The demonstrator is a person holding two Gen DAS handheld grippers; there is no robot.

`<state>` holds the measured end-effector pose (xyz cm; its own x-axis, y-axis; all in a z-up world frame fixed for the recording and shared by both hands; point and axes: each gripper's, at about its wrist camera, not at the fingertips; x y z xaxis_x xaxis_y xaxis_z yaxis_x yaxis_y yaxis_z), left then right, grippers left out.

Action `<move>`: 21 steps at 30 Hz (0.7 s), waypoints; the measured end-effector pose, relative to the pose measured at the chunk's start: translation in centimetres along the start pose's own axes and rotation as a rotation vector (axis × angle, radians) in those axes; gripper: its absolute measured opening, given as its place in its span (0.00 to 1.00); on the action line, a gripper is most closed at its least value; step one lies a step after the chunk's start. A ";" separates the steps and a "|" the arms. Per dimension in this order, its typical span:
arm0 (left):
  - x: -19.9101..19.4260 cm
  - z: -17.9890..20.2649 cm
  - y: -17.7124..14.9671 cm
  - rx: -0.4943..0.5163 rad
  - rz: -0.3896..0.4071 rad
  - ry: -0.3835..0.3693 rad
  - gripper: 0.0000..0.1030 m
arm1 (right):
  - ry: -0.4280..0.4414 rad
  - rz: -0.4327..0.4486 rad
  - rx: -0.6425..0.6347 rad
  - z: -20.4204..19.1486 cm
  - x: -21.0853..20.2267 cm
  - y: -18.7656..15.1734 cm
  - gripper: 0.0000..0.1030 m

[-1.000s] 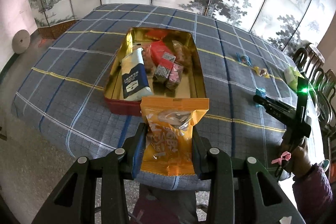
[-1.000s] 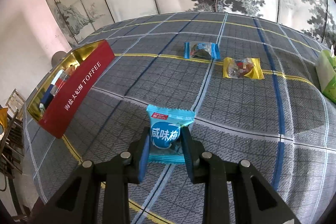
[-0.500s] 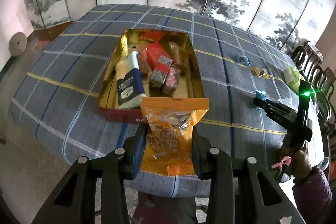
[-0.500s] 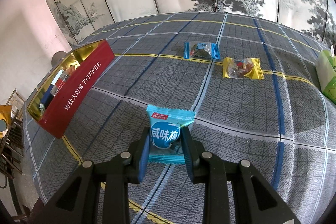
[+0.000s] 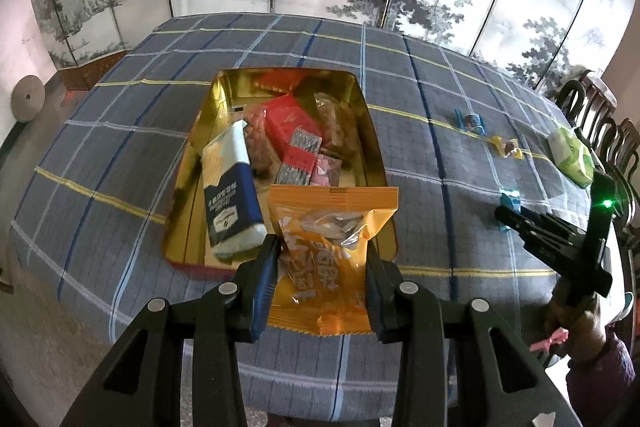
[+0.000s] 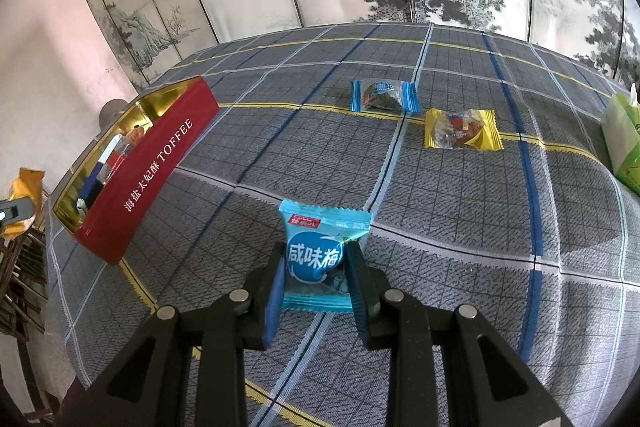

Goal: Organize snacks
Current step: 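Carry the orange snack bag into the gold tin and open the left gripper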

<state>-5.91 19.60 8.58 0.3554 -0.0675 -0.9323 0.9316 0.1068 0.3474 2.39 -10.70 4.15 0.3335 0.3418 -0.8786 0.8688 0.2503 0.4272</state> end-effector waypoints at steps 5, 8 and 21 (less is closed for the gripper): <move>1.2 0.4 1.3 0.024 0.008 0.017 0.34 | 0.001 0.000 0.000 0.0 0.0 0.0 0.28; 2.1 0.7 2.1 0.042 0.006 0.026 0.34 | 0.000 0.000 0.000 0.1 0.0 0.0 0.28; 5.1 1.7 3.4 0.084 -0.036 0.028 0.36 | 0.003 0.000 0.002 0.1 0.0 0.0 0.28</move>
Point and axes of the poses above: each gripper's, at about its wrist camera, not at the fingertips, and x roughly the way its jaws point, z to its right, y to its top, and after that the axes turned 13 degrees about -z, right-handed
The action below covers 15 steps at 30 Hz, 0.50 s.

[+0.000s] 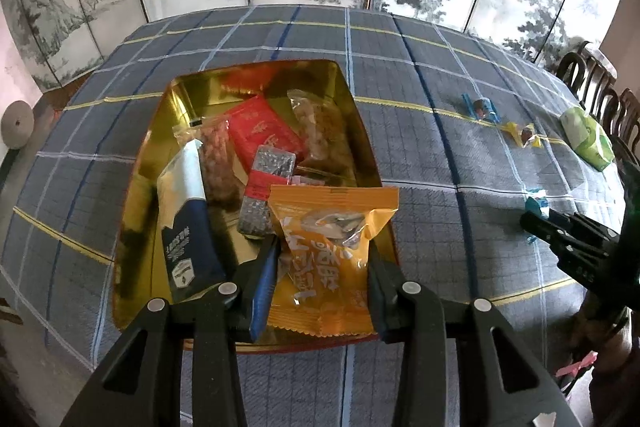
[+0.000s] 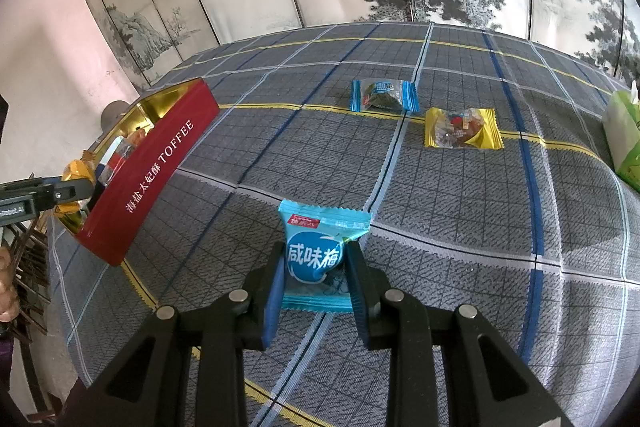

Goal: Organize snacks
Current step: 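Carry the orange snack bag into the gold tin and open the left gripper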

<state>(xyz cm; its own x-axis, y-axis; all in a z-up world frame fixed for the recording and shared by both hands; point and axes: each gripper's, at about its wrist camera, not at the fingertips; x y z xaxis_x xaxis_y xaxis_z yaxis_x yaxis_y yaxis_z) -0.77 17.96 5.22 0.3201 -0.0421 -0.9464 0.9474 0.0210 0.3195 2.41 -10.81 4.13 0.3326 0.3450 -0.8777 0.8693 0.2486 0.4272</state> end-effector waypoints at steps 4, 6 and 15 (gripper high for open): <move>0.3 0.0 0.0 -0.002 -0.004 -0.002 0.39 | 0.000 0.000 0.000 0.0 0.0 0.0 0.28; 0.2 0.0 0.0 -0.005 0.005 0.001 0.48 | 0.001 0.000 0.000 0.0 0.0 0.0 0.28; -2.2 0.3 -0.8 0.000 0.092 0.039 0.63 | -0.001 0.000 0.000 0.0 0.0 0.0 0.28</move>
Point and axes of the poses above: each gripper's, at about its wrist camera, not at the fingertips, and x roughly the way its jaws point, z to its right, y to its top, and after that the axes turned 13 degrees about -z, right-handed
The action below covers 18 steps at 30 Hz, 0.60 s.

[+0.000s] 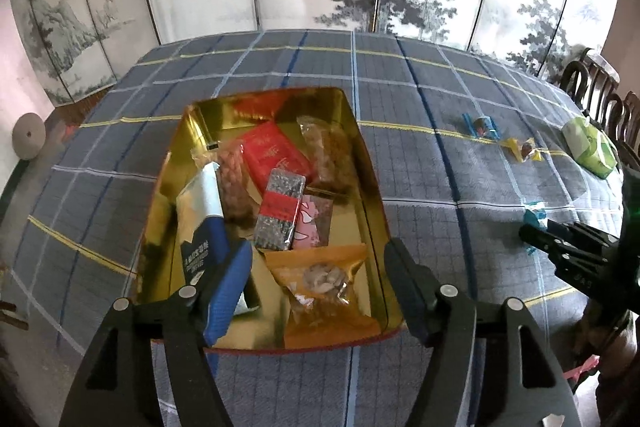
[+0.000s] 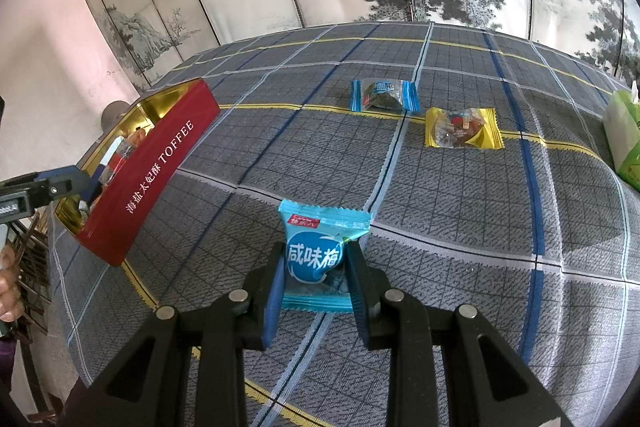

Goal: Organize snacks
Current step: 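Carry the orange snack bag into the gold tin and open the left gripper, then carry the blue-wrapped candy over the tin and release it with the right gripper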

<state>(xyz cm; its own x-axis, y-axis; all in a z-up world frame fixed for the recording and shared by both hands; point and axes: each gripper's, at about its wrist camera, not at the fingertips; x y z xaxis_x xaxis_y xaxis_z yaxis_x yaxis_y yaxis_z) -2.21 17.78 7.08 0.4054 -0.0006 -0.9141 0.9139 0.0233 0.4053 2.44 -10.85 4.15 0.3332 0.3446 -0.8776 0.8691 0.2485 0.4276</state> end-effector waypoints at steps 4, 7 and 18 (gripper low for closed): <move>-1.1 0.4 -1.6 -0.004 0.020 0.029 0.63 | 0.000 0.000 0.000 0.0 0.0 0.0 0.28; -1.9 0.1 -2.9 -0.028 0.029 0.039 0.63 | -0.001 0.000 -0.001 -0.1 0.1 0.0 0.28; -3.7 -0.2 -6.6 -0.069 0.036 0.080 0.65 | -0.017 0.008 0.014 -0.4 -0.1 -0.3 0.29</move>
Point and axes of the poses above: each gripper's, at about its wrist camera, not at the fingertips, and x roughly the way its jaws point, z to its right, y to its top, and after that the axes turned 13 degrees about -z, right-handed
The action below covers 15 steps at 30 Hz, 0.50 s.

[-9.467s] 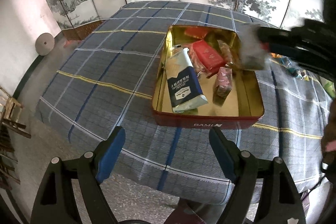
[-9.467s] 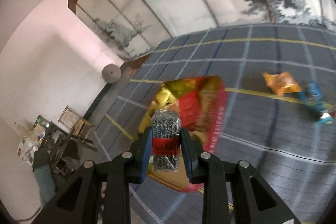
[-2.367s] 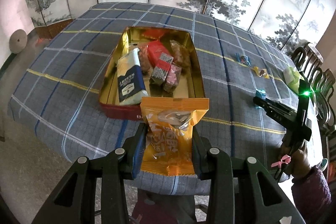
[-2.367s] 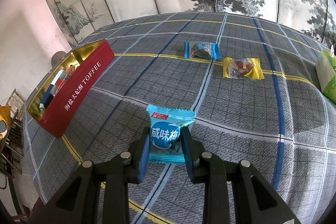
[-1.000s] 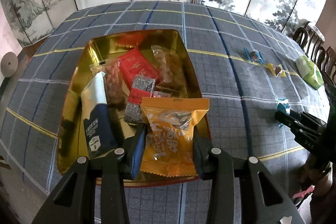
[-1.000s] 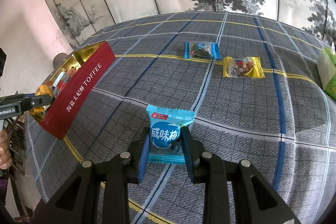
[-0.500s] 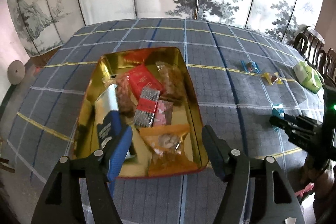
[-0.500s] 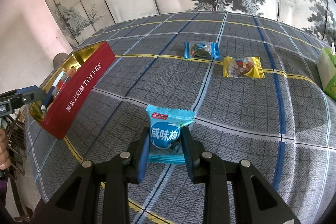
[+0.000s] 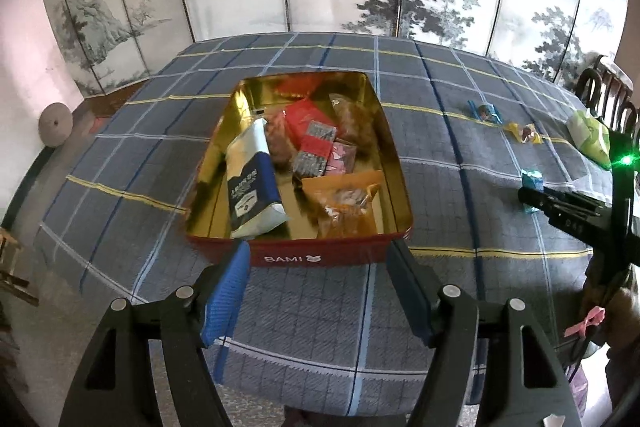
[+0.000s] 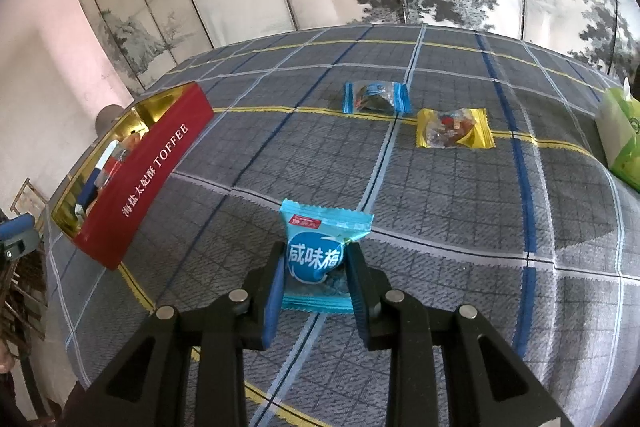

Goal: Organize snacks
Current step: 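Carry the blue-wrapped candy over the tin and release it with the right gripper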

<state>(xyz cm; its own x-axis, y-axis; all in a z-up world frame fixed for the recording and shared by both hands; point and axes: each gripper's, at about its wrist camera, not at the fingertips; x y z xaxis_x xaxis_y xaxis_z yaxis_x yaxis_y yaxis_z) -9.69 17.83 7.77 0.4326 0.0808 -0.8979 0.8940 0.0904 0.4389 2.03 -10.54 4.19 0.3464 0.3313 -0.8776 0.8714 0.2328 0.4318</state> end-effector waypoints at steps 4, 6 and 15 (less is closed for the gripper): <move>-0.5 -0.3 -0.2 -0.015 -0.001 -0.016 0.65 | -0.002 -0.002 -0.010 -0.5 -0.1 -0.3 0.29; -0.6 -0.4 -0.3 -0.015 -0.006 -0.024 0.65 | 0.008 -0.005 -0.002 -0.6 -0.2 -0.5 0.29; -0.7 -0.3 -0.9 -0.004 -0.021 -0.024 0.65 | 0.058 -0.002 -0.015 -2.4 -1.4 -0.6 0.29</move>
<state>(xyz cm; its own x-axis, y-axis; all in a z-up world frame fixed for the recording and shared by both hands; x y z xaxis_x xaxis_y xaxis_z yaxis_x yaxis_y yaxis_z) -10.86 17.97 8.04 0.4167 0.0549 -0.9074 0.9024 0.0958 0.4202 0.24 -8.92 5.65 0.3236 0.3829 -0.8653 0.8665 0.2473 0.4335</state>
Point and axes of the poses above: each gripper's, at about its wrist camera, not at the fingertips, and x roughly the way its jaws point, z to its right, y to its top, and after that the axes turned 13 degrees about -z, right-handed
